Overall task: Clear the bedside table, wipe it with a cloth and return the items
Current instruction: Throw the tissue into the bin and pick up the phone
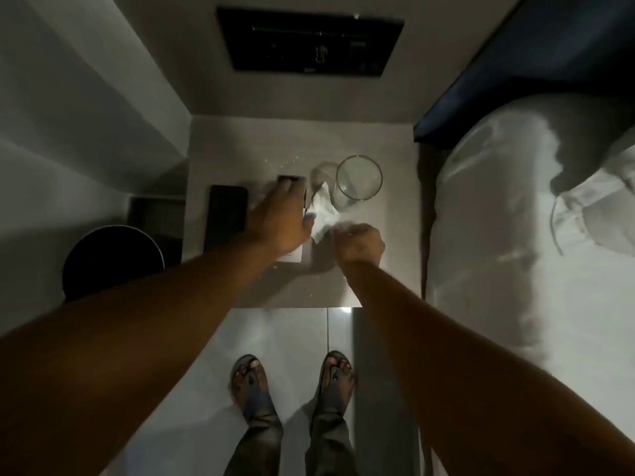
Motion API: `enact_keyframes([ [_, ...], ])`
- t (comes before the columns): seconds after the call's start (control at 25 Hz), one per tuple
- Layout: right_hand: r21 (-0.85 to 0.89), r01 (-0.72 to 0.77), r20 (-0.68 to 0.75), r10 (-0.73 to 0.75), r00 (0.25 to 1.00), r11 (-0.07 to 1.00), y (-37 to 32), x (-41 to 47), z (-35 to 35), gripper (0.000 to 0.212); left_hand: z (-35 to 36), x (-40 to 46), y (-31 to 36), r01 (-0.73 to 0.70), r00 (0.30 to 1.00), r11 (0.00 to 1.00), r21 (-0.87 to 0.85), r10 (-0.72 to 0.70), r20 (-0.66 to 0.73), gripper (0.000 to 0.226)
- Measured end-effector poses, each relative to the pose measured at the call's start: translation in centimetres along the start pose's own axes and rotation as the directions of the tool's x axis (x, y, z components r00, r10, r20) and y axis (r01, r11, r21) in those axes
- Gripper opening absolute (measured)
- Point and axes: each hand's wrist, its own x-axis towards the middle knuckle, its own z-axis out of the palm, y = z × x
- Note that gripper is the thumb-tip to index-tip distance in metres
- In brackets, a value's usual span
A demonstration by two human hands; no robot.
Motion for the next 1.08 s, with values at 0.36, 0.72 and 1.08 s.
enact_keyframes([
  [0.36,0.111,0.01,-0.082,-0.001,0.997,0.994,-0.4,3.5,4.5,0.026,1.6,8.5,1.4,-0.108,0.968,0.992,0.065,0.09,0.236,0.029],
  [0.72,0.262,0.194,0.088,-0.224,0.971,0.945,-4.4,-6.2,7.6,0.011,-5.4,-1.0,-10.7,0.13,0.991,0.918,-0.374,-0.108,0.082,0.008],
  [1.08,0.165,0.19,0.62,-0.251,0.743,0.968,-10.5,-16.6,27.0,0.026,-3.2,-16.3,-31.8,0.679,0.73,0.712,-0.179,-0.68,0.07,0.021],
])
